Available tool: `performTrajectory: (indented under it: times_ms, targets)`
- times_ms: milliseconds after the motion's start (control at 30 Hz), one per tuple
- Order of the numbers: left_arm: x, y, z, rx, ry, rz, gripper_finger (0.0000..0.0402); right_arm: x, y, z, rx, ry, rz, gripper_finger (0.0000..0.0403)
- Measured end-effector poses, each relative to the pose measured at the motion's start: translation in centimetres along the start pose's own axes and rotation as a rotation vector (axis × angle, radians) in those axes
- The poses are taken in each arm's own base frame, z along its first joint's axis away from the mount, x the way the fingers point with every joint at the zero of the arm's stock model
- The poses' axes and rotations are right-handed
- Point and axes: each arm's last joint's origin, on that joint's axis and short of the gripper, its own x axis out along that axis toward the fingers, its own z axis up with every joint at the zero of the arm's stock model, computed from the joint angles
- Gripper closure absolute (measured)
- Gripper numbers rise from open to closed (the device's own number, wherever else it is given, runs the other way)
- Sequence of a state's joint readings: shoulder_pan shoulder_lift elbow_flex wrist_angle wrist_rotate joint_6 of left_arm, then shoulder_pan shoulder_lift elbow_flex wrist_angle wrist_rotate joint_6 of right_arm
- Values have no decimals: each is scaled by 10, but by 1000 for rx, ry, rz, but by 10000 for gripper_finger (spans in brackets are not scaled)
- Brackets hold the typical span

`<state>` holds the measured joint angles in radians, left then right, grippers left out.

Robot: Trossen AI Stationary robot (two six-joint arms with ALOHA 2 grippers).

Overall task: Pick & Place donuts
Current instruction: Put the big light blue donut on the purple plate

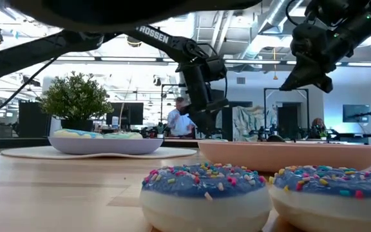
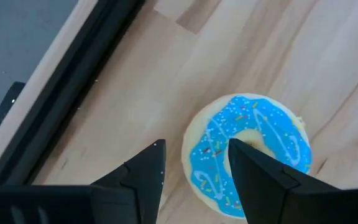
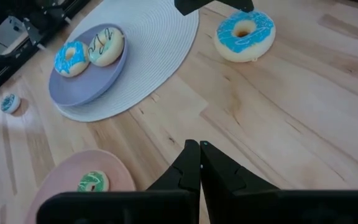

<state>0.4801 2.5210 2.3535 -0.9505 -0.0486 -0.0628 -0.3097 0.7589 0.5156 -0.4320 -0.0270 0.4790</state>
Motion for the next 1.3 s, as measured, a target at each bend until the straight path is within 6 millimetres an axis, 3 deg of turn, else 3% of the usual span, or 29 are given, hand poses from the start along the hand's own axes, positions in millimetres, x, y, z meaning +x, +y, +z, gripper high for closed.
performTrajectory:
  times_ms: [500,800,1300]
  targets:
    - [0,-3,1,69,-14,-63,232,0,0,0,46,-3,-4,402]
    - [21,-6,-14,104,36,-43,232,0,0,0,73,-4,-5,402]
    - [22,-6,-10,86,0,-41,232,0,0,0,73,-4,-5,402]
